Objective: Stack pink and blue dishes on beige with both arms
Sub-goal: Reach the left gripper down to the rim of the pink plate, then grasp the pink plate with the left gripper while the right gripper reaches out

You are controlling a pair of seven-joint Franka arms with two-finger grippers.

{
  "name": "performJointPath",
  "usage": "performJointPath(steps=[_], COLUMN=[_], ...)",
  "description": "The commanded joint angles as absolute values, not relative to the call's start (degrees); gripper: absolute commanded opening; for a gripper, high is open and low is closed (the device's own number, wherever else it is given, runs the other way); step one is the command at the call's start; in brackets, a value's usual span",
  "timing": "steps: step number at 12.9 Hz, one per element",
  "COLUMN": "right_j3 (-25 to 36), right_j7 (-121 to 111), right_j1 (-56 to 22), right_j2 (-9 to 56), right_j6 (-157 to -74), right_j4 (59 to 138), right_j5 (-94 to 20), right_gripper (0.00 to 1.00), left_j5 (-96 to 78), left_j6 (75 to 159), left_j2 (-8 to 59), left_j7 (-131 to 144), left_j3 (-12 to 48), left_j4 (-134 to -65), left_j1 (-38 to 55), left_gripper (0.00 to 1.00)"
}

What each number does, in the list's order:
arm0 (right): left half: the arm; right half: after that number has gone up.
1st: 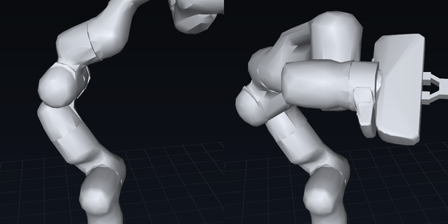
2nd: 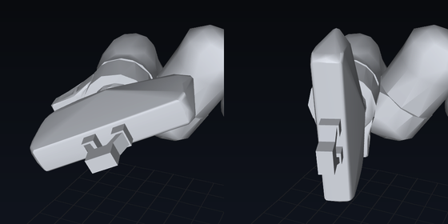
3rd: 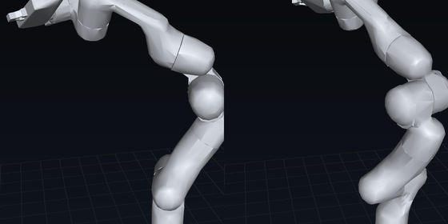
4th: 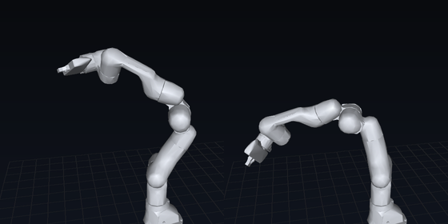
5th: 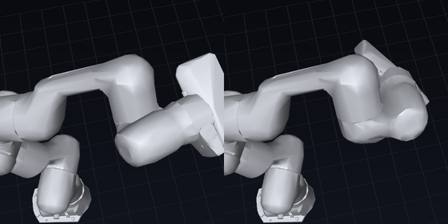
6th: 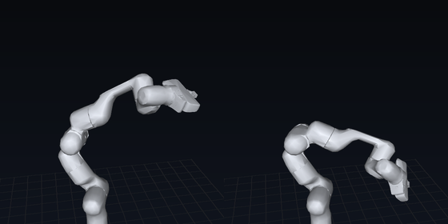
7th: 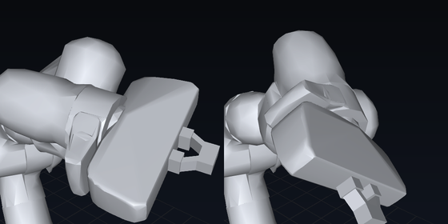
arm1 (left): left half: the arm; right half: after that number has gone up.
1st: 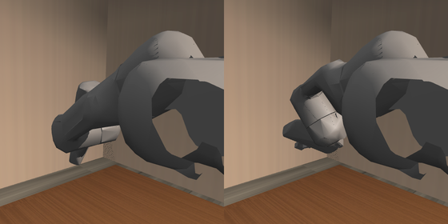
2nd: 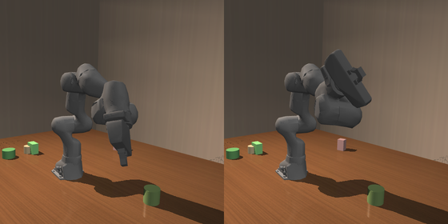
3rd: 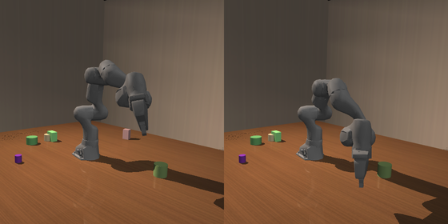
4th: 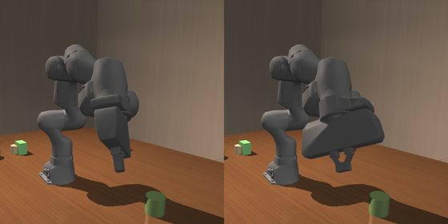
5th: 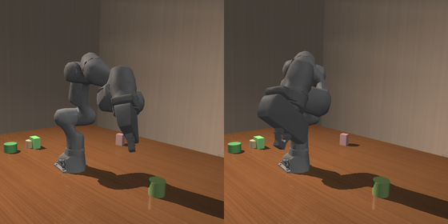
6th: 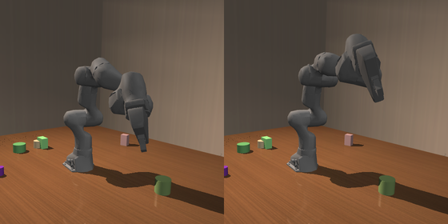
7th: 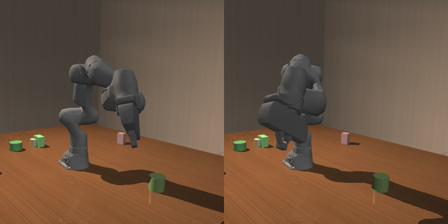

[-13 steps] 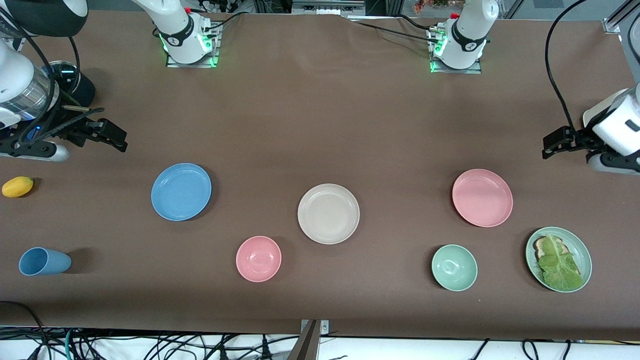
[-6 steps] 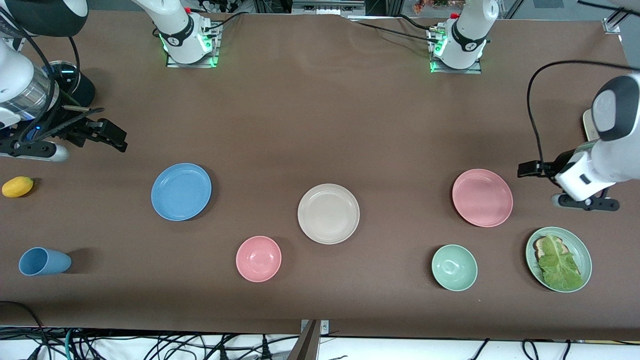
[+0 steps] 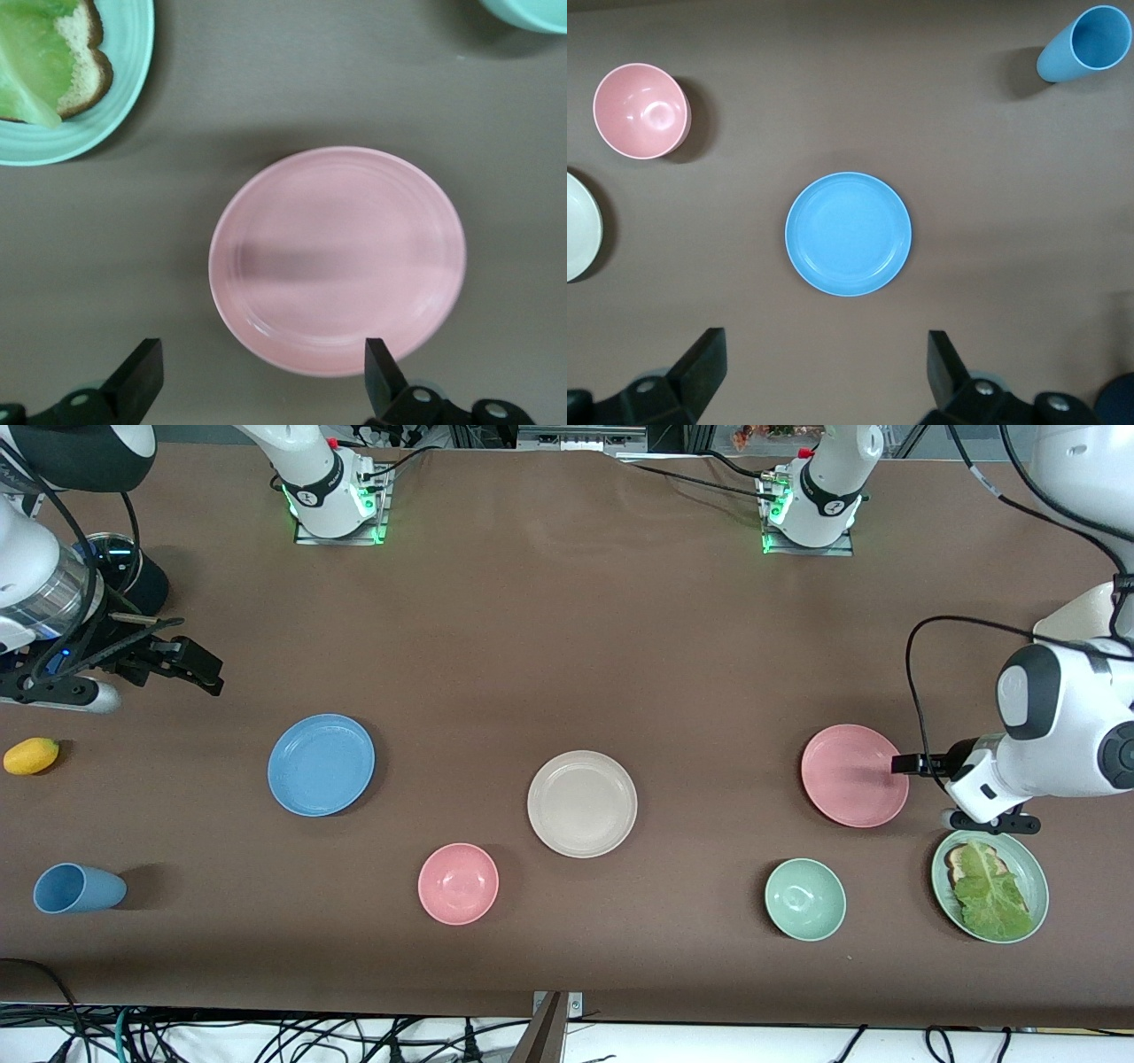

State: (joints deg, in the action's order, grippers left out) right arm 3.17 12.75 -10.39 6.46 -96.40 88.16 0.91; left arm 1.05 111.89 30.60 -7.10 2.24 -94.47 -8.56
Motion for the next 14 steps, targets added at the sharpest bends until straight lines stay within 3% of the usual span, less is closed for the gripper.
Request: performJointPath(steps=[1, 5, 10, 11, 12, 13, 14], right_j3=[3.1, 3.3, 3.9, 4.6, 5.1, 6.1, 7.2], right_j7=[6.4, 1.1, 1.0, 1.0, 1.0, 0.8, -0.8], right_j1=[-10.0, -9.8, -9.8, -9.7, -9.6, -9.6, -9.5], right_j2=[6.9, 9.1, 9.4, 10.2, 11.3, 12.9, 15.0], right_j6=[-96.2, -97.3, -115.0, -118.9, -122.2, -125.5, -128.9], right_j4=[88.9, 91.9, 107.0, 109.6, 111.4, 112.9, 114.0], right_j5=[1.6, 1.2, 2.0, 2.1, 2.0, 2.0, 1.7], right_gripper=[1.0, 1.0, 1.0, 1.0, 1.0, 1.0, 1.0], left_j5=[1.7, 3.0, 3.0, 3.0, 3.0, 3.0, 3.0], left_j6=[115.5, 117.8, 117.8, 117.7, 117.8, 117.7, 117.7], left_j2=[33.4, 36.7, 39.3, 39.4, 39.5, 39.5, 39.5], left_j7=[-7.4, -7.3, -7.0, -7.0, -6.9, -6.9, -7.0], left_j3=[2.4, 2.5, 2.5, 2.4, 2.4, 2.4, 2.4], left_j4=[-94.5, -94.7, -94.7, -94.7, -94.7, -94.7, -94.7], left_j1=[-9.2, -10.5, -11.2, -11.2, -11.2, -11.5, -11.7], left_gripper=[1.0, 1.0, 0.98, 0.83, 0.49, 0.24, 0.07])
